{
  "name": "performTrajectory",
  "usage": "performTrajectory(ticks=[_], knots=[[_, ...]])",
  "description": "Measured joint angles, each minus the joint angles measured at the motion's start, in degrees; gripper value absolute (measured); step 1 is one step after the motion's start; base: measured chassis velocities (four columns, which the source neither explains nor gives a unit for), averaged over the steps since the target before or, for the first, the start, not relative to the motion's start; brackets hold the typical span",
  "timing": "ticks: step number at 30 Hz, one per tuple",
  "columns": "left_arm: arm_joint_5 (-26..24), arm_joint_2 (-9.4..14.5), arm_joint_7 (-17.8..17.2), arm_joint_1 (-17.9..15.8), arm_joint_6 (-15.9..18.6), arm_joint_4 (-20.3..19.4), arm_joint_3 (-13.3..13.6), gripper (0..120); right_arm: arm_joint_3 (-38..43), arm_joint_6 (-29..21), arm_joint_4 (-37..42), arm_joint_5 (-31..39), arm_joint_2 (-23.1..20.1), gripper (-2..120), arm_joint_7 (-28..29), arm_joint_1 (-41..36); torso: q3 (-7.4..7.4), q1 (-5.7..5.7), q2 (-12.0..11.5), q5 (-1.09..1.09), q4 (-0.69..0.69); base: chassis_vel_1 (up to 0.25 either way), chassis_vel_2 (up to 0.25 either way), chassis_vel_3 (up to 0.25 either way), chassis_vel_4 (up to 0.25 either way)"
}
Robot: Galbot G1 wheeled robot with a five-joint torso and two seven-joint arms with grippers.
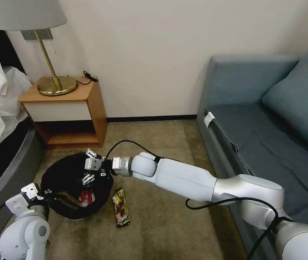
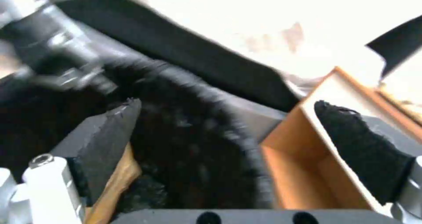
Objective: Pick up the trash bin, then pick up the garbage on the floor and place it into the trash bin.
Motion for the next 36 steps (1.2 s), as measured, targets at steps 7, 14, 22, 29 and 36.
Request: performTrajectory(ticks=[7, 14, 22, 29, 36], knots=[[-0.32, 0.33, 0.00, -0.09, 0.00, 0.13, -0.46, 3, 6.32, -6.92, -0.20, 1.58, -1.42, 100, 5.72, 0.82, 0.00, 0.00, 0.00, 0.01, 0.00, 0.000, 0.000, 0.000, 0.000], [-0.68, 0.58, 0.00, -0.33, 0.00, 0.23, -0.62, 3, 6.34, -28.67, -0.95, 7.69, -5.87, 100, 19.37, 0.87, 0.00, 0.00, 0.00, 0.01, -0.02, 0.000, 0.000, 0.000, 0.000], [-0.72, 0.70, 0.00, -0.17, 0.00, 0.12, -0.84, 3, -0.18, -41.10, 5.48, 21.49, -9.35, 100, 21.72, -1.45, 0.00, 0.00, 0.00, 0.01, -0.01, 0.000, 0.000, 0.000, 0.000], [-1.14, 0.91, 0.01, 0.83, 0.00, -0.57, -2.00, 3, -5.88, -42.78, 6.34, 26.07, -8.81, 99, 21.89, -3.33, 0.00, 0.00, 0.00, 0.00, 0.00, 0.000, 0.000, 0.000, 0.000], [-1.36, 0.90, 0.00, 1.65, 0.00, -1.33, -2.89, 3, -11.91, -42.25, 4.42, 27.86, -6.66, 96, 22.91, -4.75, 0.00, 0.00, 0.00, 0.00, 0.01, 0.000, 0.000, 0.000, 0.000]])
